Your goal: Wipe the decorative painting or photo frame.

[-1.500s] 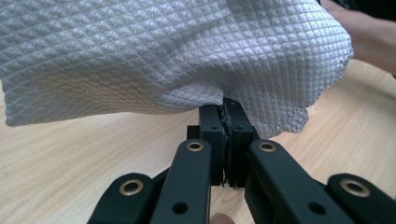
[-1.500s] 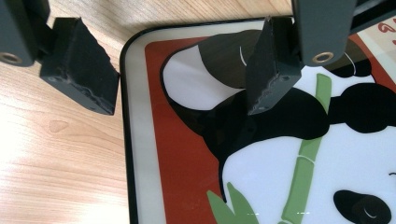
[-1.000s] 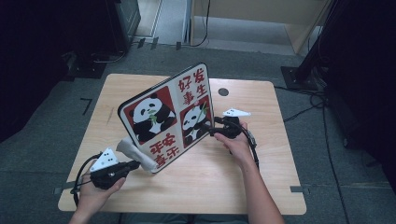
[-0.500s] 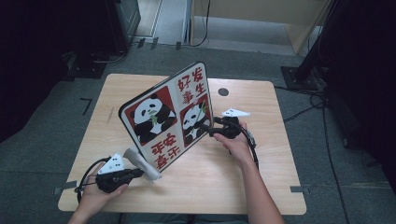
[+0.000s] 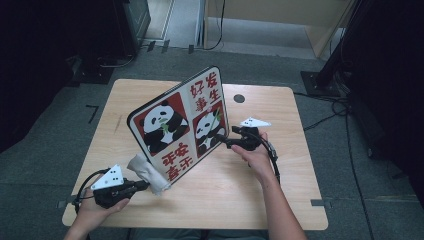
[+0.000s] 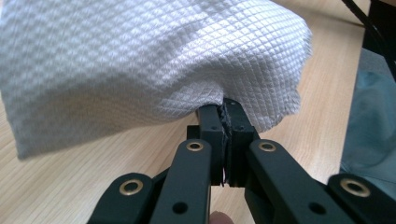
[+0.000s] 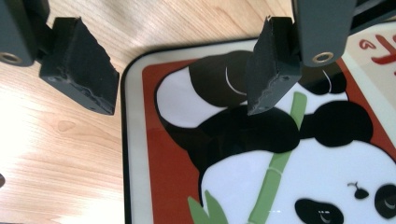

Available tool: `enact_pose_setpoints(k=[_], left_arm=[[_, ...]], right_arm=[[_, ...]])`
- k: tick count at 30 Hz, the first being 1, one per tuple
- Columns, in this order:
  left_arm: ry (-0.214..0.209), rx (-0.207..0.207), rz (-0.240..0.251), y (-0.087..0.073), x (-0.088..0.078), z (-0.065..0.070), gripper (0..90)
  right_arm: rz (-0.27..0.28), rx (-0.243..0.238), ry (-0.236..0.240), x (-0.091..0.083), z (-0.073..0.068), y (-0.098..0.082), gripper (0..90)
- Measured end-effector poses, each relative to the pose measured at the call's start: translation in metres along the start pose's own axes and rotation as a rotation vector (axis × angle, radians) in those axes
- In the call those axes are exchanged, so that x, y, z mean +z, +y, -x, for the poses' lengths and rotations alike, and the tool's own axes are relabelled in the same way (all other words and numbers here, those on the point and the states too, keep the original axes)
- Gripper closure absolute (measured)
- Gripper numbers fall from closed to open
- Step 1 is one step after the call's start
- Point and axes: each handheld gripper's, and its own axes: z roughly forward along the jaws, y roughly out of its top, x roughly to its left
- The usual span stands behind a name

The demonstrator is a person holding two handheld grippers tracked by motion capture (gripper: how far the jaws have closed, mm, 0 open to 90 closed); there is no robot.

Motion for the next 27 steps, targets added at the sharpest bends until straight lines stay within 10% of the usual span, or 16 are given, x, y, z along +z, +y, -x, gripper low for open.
enact_pose_setpoints(k=[9, 27], left_arm=[[-0.033, 0.021, 0.005, 0.001, -0.002, 0.005, 89.6], [-0.141, 0.154, -0.024, 0.039, 0.056, 0.058, 89.6]], right_arm=[[-0.01, -0.012, -0.025, -0.01, -0.001, -0.011, 26.0], [0.0, -0.1, -0.053, -0.045, -0.029, -0.021, 27.2]])
